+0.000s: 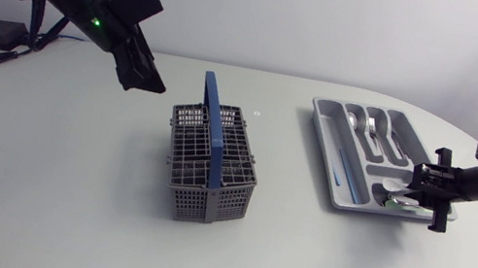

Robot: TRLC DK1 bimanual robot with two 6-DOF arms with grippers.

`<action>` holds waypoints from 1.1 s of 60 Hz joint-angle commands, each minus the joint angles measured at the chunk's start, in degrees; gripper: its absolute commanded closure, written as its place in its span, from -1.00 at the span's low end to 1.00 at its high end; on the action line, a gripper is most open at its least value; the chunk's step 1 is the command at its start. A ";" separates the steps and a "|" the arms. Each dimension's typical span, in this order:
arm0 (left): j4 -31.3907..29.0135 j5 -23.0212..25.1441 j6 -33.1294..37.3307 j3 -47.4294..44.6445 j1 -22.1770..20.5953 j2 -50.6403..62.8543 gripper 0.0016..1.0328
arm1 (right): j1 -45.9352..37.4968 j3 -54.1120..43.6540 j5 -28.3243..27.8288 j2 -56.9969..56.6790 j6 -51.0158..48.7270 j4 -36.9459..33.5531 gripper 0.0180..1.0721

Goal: Unload the cutlery basket into the drawer organizer.

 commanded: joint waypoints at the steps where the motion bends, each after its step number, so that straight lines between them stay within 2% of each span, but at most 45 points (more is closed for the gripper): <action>1: 1.29 1.23 2.86 -1.73 0.93 -0.52 -0.92 | 0.49 -1.64 0.88 1.43 -2.25 1.73 0.00; 5: 1.99 2.02 3.65 -2.43 1.46 -0.52 -0.92 | 0.49 -1.99 0.96 0.91 -2.08 2.25 -0.21; 17: 4.37 3.87 6.11 -4.10 1.98 -0.17 -0.92 | 0.32 -4.45 0.61 -4.54 -0.06 4.10 -0.46; 23: 6.92 5.27 7.16 -5.59 2.51 0.00 -0.92 | 0.58 -7.00 -0.44 -10.52 2.93 3.75 -0.81; 26: 7.88 5.36 7.25 -5.94 2.60 0.27 -0.92 | 1.19 -8.32 -0.88 -13.68 4.43 3.66 -0.92; 34: 9.64 5.71 8.13 -7.00 2.69 1.85 -0.92 | 3.39 -11.48 -4.40 -23.00 9.96 2.16 -0.92; 38: 10.87 6.33 8.39 -7.44 2.60 2.82 -0.92 | 5.68 -11.92 -6.15 -27.04 13.57 -1.09 -0.92; 46: 13.24 6.77 8.75 -7.79 2.07 5.45 -0.92 | 14.73 -15.79 -7.65 -36.18 24.29 -5.13 -0.89; 50: 14.30 6.77 8.92 -7.70 1.98 6.86 -0.92 | 20.35 -18.25 -7.56 -39.61 29.03 -5.66 -0.77; 54: 15.35 6.77 8.92 -7.44 1.90 7.91 -0.92 | 26.24 -20.71 -7.56 -42.78 33.52 -5.83 -0.55; 60: 17.81 6.77 8.83 -7.18 1.63 9.85 -0.92 | 35.74 -23.08 -7.30 -45.24 40.64 -5.39 0.17; 66: 19.75 6.77 8.57 -6.38 1.28 12.04 -0.92 | 42.68 -23.87 -6.95 -45.06 45.91 -4.87 0.69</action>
